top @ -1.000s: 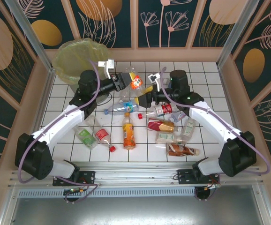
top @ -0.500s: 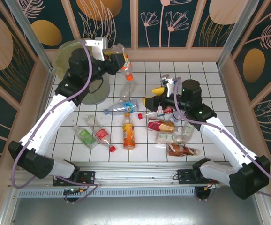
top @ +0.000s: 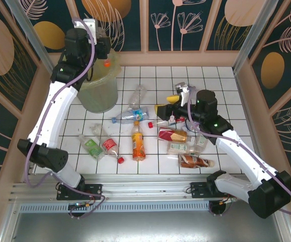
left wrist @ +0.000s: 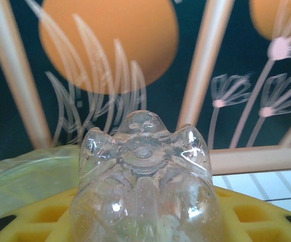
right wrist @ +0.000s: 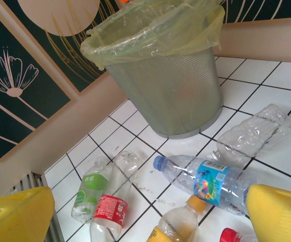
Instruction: Put the plastic bottles in the bin
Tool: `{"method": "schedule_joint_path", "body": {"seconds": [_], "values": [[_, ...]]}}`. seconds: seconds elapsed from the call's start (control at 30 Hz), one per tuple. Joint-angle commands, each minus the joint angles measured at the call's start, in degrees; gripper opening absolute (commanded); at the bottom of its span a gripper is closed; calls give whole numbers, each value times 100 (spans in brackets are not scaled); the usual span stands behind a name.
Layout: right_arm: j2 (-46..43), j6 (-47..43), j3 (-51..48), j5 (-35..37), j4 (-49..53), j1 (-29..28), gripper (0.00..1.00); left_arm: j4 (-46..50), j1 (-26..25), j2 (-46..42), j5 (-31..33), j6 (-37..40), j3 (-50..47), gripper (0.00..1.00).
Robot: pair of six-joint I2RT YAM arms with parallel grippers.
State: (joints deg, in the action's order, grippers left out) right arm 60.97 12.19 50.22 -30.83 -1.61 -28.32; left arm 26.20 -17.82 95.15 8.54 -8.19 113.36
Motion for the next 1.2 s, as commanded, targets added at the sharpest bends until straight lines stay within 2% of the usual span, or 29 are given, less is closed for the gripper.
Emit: {"method": "schedule_joint_path", "body": {"seconds": [0.0,0.3,0.6,1.17], "values": [[-150,-23,-89,110,-190,-60,98,309,158,262,529,459,381,48],[-176,-31,-170,163,-198,-104,98,561,482,1175,1176,701,674,49],[-133,-74,-144,311,-59,-113,98,750,876,1719,993,511,427,49],[-5,-102,-117,432,37,-122,98,1402,1044,2584,1092,147,439,51]]}}
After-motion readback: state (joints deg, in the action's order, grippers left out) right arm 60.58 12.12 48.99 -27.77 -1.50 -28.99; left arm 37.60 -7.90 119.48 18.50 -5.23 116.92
